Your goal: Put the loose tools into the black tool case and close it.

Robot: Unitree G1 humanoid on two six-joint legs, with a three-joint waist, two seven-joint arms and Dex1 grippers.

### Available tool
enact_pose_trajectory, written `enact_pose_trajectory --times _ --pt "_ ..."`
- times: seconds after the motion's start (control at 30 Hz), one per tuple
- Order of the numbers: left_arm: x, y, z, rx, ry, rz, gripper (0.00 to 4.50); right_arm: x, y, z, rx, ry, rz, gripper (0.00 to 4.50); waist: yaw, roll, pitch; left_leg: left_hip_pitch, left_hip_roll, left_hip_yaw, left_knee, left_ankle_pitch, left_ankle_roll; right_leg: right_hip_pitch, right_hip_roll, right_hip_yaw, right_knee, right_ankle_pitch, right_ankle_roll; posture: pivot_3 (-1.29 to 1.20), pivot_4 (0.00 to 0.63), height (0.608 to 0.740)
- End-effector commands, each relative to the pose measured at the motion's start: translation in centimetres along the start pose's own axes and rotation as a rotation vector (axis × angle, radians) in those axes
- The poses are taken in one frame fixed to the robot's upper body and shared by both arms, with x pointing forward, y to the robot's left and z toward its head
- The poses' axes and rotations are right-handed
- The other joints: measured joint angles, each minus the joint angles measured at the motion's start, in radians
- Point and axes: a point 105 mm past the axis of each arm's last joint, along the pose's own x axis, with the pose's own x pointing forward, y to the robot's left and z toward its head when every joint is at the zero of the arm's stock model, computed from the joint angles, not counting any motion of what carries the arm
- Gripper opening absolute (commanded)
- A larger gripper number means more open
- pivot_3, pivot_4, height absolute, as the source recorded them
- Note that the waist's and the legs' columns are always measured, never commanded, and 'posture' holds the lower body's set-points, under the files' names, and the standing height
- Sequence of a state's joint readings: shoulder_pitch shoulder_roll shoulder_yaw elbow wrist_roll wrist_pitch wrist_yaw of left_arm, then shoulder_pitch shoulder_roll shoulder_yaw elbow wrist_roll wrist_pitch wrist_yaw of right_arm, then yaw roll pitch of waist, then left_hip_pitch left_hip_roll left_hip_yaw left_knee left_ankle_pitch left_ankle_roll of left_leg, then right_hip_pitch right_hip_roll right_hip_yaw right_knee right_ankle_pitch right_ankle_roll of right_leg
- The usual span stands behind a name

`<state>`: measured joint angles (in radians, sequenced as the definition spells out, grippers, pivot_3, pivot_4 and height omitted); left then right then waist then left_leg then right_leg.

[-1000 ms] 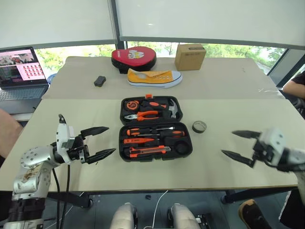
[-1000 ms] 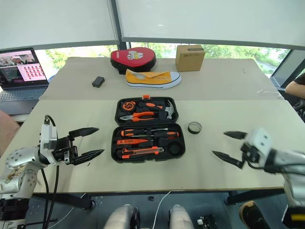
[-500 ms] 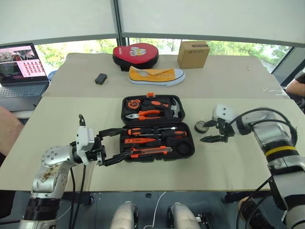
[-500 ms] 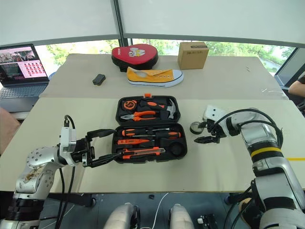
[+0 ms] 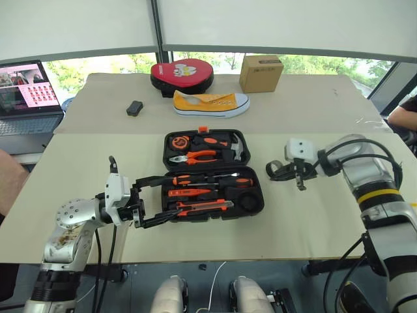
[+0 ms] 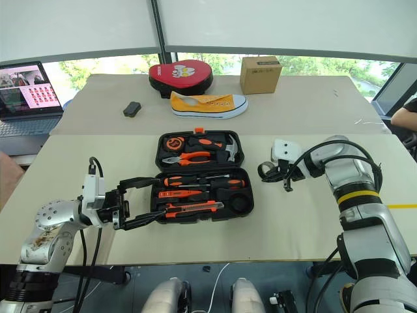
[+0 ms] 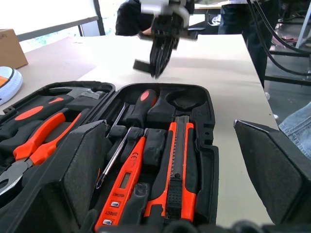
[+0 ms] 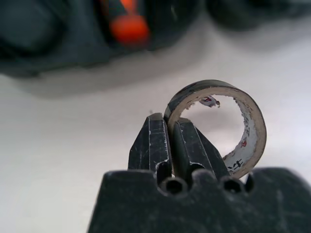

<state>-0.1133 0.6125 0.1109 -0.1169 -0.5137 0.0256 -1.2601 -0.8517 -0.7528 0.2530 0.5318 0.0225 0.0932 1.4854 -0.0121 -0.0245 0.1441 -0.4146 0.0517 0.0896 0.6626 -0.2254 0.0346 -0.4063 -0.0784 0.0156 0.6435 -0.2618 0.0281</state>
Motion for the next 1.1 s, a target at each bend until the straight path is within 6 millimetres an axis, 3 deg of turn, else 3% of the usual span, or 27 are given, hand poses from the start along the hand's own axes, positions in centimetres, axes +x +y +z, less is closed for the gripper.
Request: enact_pose_trajectory --times 0.03,0.1,0.17,0.4,0.57,0.63,0.87,1.03,1.1 --pt "-0.2 -0.5 0.6 0.041 0.000 -0.025 4.50 -0.2 3.1 4.4 0.036 -0.135 0.148 0.01 0.000 0.000 0.000 0.000 0.000 -0.001 0.000 0.000 0.000 0.000 0.000 0.000 0.000 0.000 0.000 0.00 0.150 0.740" --pt "-0.1 -0.9 0.4 0.038 0.006 -0.039 4.50 0.9 5.5 4.2 0.069 -0.067 0.237 0.01 0.001 0.000 0.000 0.000 0.001 -0.001 0.000 0.000 0.000 0.000 0.000 -0.001 0.001 0.000 0.000 0.00 0.150 0.740" --pt "0.1 -1.3 0.1 0.034 0.011 -0.050 4.50 2.2 6.4 3.7 0.114 -0.019 0.238 0.01 0.003 0.000 0.000 0.000 0.000 -0.002 0.000 0.000 0.000 0.000 -0.001 -0.001 0.001 0.000 0.000 0.00 0.150 0.740" --pt "0.6 -2.0 -0.3 0.021 0.014 -0.066 4.50 4.0 6.7 2.6 0.143 0.067 0.197 0.01 0.005 0.000 0.000 0.000 -0.002 -0.001 0.000 0.000 0.000 0.000 -0.004 -0.001 0.001 0.000 0.000 0.00 0.150 0.740" --pt "0.3 -2.1 -0.5 0.022 0.028 -0.063 4.50 3.7 6.2 1.4 0.127 0.154 0.157 0.01 0.006 0.000 0.000 0.000 -0.002 -0.001 0.000 0.000 0.000 0.000 -0.002 -0.001 0.000 0.000 0.000 0.00 0.150 0.740" --pt "0.3 -2.1 -0.5 0.022 0.030 -0.056 4.50 3.0 7.4 1.0 0.155 0.202 0.248 0.01 0.011 0.000 0.000 0.000 -0.002 -0.001 0.000 0.000 0.000 0.000 -0.002 -0.001 0.000 0.000 0.000 0.00 0.150 0.740" --pt "0.1 -1.7 -0.3 0.023 0.017 -0.019 4.50 2.9 6.0 2.8 0.118 0.139 0.207 2.39 0.021 0.000 0.000 0.000 -0.002 -0.001 0.001 0.000 0.000 0.000 -0.003 -0.002 -0.001 0.000 0.000 0.00 0.150 0.740" --pt "-1.6 0.0 -0.3 0.012 0.054 0.095 4.50 0.4 6.5 5.2 0.170 -0.013 0.290 4.09 0.019 -0.001 0.000 0.000 -0.002 -0.001 0.001 0.000 0.000 0.000 -0.001 -0.002 0.000 0.000 0.000 0.00 0.150 0.740" --pt "-2.6 1.6 -0.6 -0.007 0.089 0.197 4.50 -1.3 6.1 5.8 0.159 -0.115 0.284 4.09 0.019 -0.001 0.000 0.000 -0.001 -0.002 0.001 0.000 0.000 0.000 -0.001 -0.002 0.000 0.000 0.000 0.00 0.150 0.740"
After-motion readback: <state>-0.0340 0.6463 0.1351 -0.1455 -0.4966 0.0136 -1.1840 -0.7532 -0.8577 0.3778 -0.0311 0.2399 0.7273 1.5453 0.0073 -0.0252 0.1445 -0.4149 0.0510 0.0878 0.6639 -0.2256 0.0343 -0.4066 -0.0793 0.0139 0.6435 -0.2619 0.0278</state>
